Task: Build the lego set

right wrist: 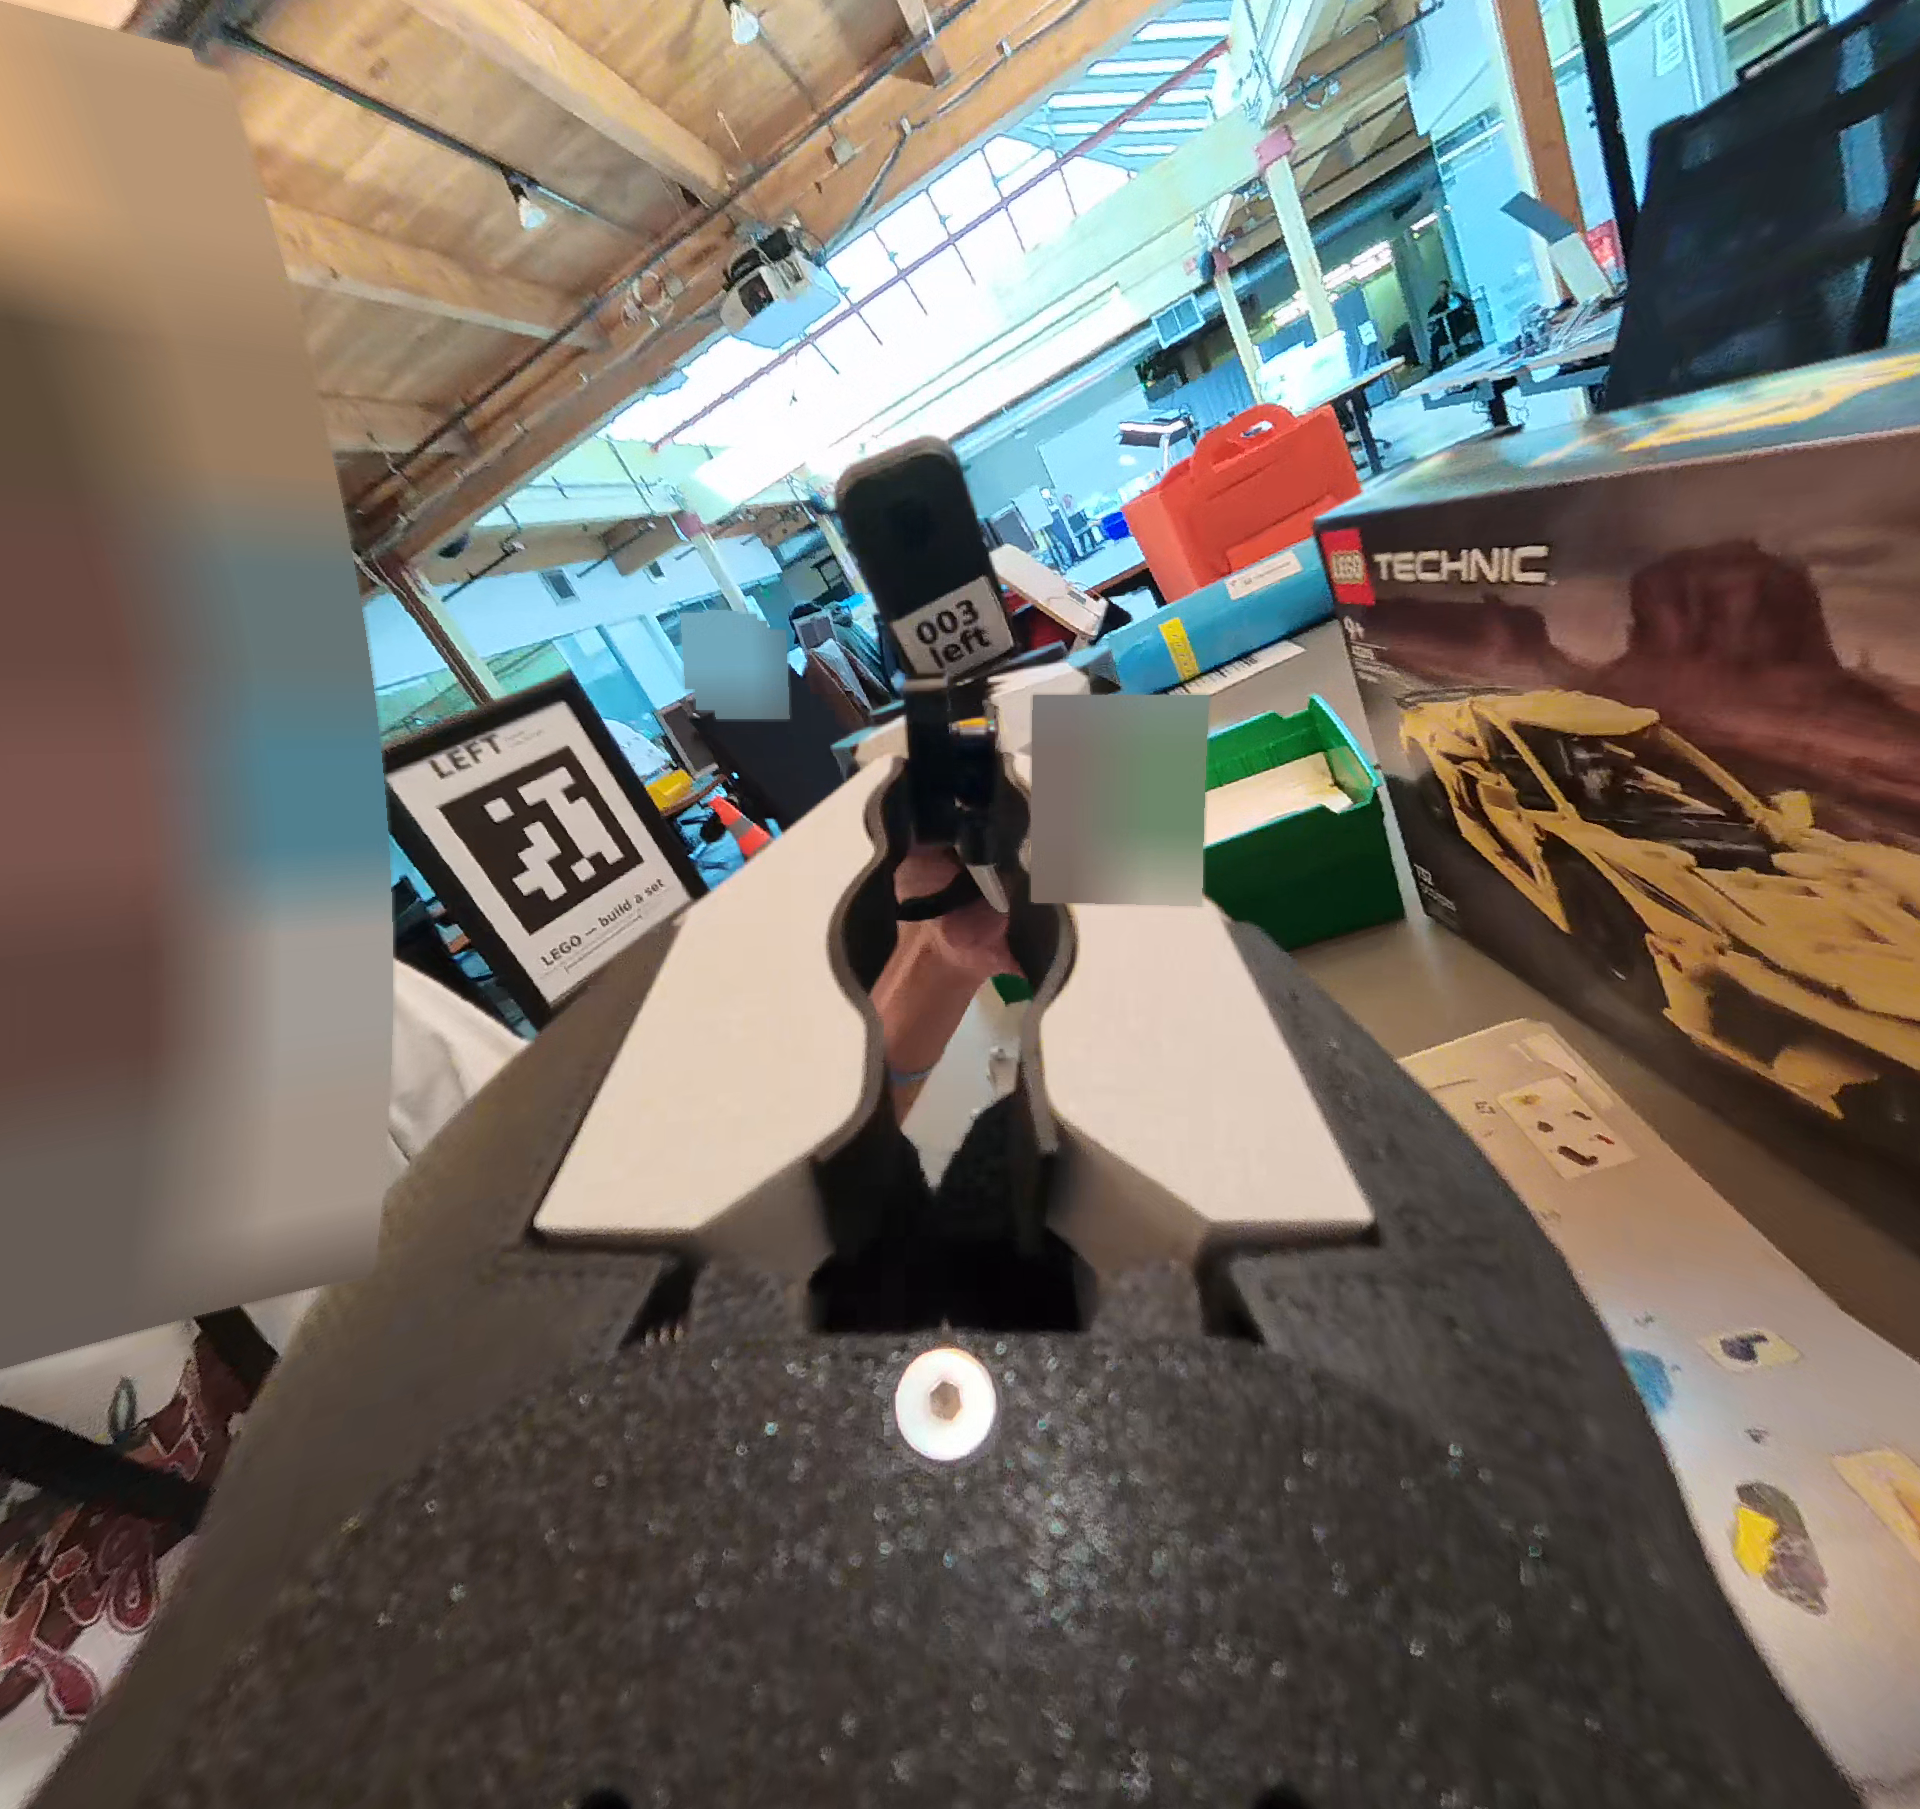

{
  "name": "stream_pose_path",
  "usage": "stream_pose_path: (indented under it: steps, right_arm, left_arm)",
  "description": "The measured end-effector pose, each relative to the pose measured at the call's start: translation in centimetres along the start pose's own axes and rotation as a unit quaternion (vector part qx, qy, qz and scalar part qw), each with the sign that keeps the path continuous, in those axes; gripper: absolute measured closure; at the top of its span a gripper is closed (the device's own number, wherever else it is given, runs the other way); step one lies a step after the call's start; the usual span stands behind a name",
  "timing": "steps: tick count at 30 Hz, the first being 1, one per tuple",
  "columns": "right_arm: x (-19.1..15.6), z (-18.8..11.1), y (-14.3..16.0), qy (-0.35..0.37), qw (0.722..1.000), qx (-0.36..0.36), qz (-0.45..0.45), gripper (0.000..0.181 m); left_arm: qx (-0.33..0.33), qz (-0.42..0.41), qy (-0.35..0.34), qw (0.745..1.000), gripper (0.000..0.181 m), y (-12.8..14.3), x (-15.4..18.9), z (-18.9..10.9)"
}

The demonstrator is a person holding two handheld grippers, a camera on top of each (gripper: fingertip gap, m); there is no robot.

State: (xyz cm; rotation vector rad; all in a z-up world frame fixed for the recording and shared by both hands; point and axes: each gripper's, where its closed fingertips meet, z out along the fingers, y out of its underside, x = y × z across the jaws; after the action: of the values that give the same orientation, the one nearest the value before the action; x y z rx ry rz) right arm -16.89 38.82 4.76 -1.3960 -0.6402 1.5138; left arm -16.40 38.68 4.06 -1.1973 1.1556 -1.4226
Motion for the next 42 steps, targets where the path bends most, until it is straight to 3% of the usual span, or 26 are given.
stream_pose_path:
  steps: [3, 8, 19, 33, 39, 42]
  right_arm:
    - [0.5, -0.5, 0.6, 0.002, 1.0, -0.008, 0.006, 0.167]
    - [1.9, -1.1, 1.5, 0.014, 1.0, -0.023, 0.0, 0.167]
    - [1.2, -1.2, 2.0, 0.002, 0.999, -0.033, -0.041, 0.167]
    - [0.9, -0.9, 2.7, -0.019, 0.998, -0.054, 0.003, 0.167]
    - [0.6, -1.1, 1.3, 0.005, 0.998, -0.025, -0.053, 0.167]
    - [0.2, -1.3, 0.6, 0.0, 0.999, -0.011, -0.042, 0.167]
  left_arm:
    - [-0.025, 0.024, -0.01, 0.999, 0.175, 0.8, -0.2, 0.2]
    - [-0.049, -0.014, -0.001, 0.999, 0.175, 2.3, -1.1, 0.5]
    - [-0.055, -0.057, 0.035, 0.996, 0.176, 2.6, -0.3, 0.6]
    - [-0.11, 0.051, -0.012, 0.993, 0.175, 2.8, 0.1, 0.4]
    - [-0.046, -0.039, 0.021, 0.998, 0.176, 1.4, 0.1, 1.0]
    - [-0.028, -0.03, 0.018, 0.999, 0.175, 0.7, 0.3, 1.2]
